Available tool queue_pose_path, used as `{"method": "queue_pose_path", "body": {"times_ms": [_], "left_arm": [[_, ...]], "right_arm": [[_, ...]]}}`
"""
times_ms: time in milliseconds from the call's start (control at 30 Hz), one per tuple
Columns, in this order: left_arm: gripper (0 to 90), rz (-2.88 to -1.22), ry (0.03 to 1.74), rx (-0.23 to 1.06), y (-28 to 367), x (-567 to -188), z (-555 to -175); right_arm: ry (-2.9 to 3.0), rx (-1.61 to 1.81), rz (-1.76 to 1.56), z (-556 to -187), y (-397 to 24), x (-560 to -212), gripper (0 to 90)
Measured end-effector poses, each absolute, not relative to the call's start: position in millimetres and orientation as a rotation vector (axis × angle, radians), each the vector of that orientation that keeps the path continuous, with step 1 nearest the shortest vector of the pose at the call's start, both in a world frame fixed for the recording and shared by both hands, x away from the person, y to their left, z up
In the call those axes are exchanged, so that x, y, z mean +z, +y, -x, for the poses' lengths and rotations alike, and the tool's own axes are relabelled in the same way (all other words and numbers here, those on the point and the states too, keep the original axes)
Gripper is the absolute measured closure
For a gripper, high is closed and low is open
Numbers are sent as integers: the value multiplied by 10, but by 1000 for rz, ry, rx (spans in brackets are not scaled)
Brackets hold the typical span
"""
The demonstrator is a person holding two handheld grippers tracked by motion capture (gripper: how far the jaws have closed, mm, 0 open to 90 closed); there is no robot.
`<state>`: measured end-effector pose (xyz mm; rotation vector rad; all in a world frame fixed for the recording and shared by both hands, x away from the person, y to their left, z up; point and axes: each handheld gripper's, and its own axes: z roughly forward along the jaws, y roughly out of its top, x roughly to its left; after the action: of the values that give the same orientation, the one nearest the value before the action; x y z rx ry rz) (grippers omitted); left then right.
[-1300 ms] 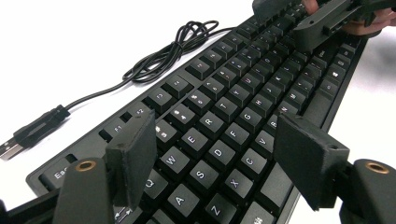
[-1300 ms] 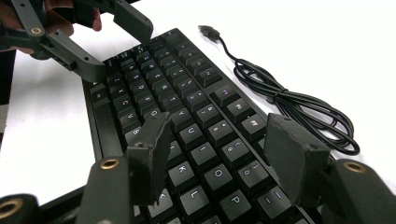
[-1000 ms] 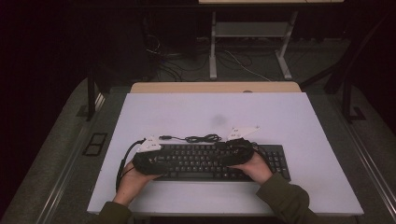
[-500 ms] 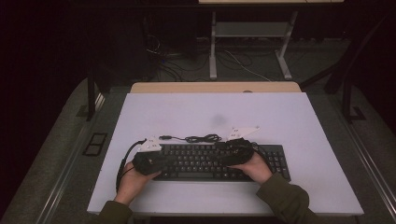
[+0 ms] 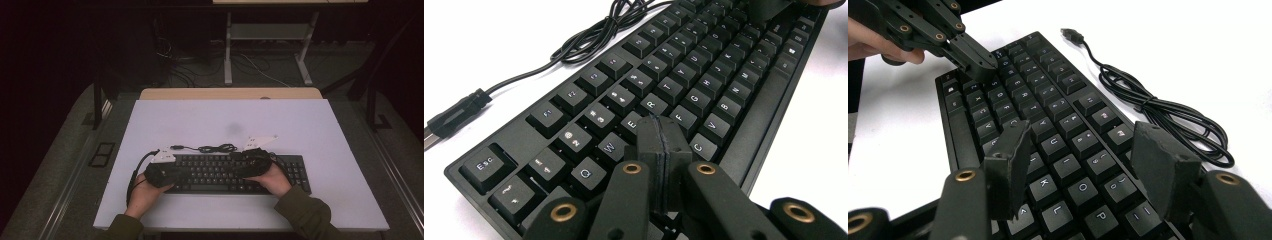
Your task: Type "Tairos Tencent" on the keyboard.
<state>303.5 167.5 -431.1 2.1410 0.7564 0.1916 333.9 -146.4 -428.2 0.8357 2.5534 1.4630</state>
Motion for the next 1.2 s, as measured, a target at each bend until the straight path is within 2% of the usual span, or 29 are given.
{"method": "queue_pose_path", "body": {"times_ms": [667,1200], "left_arm": [[891,-2180,744,202,1653,-4353,-3051],[891,-2123,736,197,1682,-4274,-3021]], "right_arm": [[2552,1462,-836,-3334,-1459,-4280,405],[2551,1464,-838,-3335,-1464,-4275,405]]}}
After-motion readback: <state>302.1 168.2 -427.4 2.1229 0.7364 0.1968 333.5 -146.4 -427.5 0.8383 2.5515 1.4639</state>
